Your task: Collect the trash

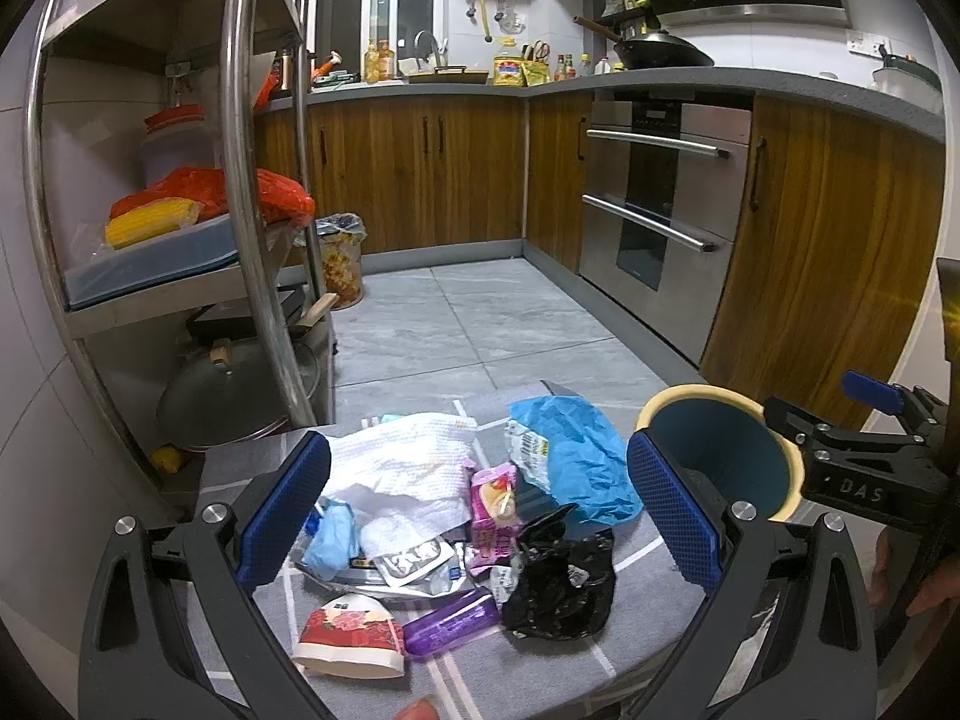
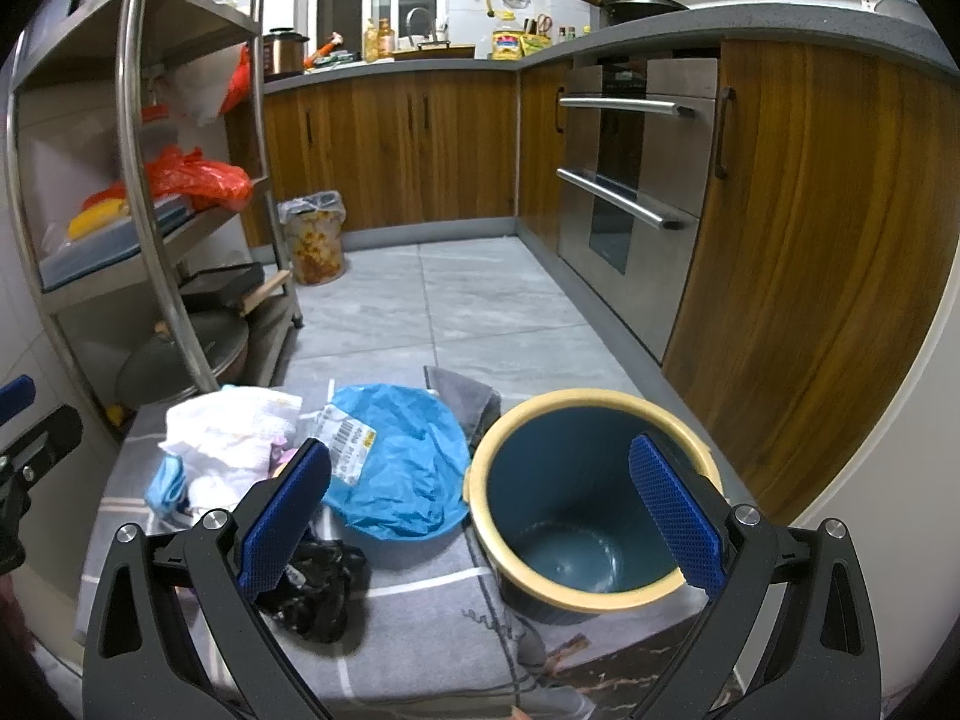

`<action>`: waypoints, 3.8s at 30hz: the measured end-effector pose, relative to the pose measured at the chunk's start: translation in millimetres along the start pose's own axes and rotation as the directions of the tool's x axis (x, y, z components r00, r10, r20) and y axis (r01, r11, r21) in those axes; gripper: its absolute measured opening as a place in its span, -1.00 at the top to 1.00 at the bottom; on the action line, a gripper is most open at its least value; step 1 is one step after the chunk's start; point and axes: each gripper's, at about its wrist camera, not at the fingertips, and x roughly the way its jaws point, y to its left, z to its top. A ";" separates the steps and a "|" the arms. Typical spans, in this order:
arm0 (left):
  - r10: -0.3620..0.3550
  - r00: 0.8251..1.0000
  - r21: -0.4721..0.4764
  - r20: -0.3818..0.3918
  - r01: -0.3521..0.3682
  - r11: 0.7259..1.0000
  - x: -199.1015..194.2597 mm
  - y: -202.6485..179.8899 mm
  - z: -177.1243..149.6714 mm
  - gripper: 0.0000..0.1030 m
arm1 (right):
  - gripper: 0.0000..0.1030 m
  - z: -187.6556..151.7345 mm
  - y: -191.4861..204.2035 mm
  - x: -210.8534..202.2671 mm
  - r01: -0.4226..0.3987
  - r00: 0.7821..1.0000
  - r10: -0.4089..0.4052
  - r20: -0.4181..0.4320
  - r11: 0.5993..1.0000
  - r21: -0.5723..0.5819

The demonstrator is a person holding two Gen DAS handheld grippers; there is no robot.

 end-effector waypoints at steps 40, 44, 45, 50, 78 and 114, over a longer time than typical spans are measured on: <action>-0.014 0.918 -0.140 -0.396 -0.045 0.989 209.0 133.9 -18.4 -0.73 | -0.16 -42.2 125.9 111.9 -0.303 0.891 0.198 -0.408 0.929 -0.212; -0.035 0.893 -0.175 -0.449 -0.050 0.983 227.6 143.3 -30.7 -0.60 | 0.15 -44.5 135.8 119.1 -0.317 0.877 0.192 -0.441 0.920 -0.230; -0.047 0.887 -0.190 -0.460 -0.047 0.981 231.7 145.8 -33.7 -0.55 | 0.20 -46.0 136.2 121.1 -0.323 0.869 0.196 -0.454 0.920 -0.223; -0.117 0.866 -0.229 -0.485 0.004 0.973 242.0 145.4 -39.6 0.10 | 0.54 -48.6 134.9 125.9 -0.336 0.849 0.208 -0.485 0.922 -0.193; -0.113 0.986 -0.056 -0.126 0.106 0.993 77.4 77.3 56.1 0.97 | 0.97 7.3 108.3 39.2 -0.443 0.885 0.405 -0.231 0.885 -0.146; -0.004 0.835 -0.005 -0.551 0.002 1.000 226.3 102.0 -49.3 0.88 | 0.98 55.4 -1.8 70.4 -0.311 0.937 0.306 -0.168 0.950 -0.006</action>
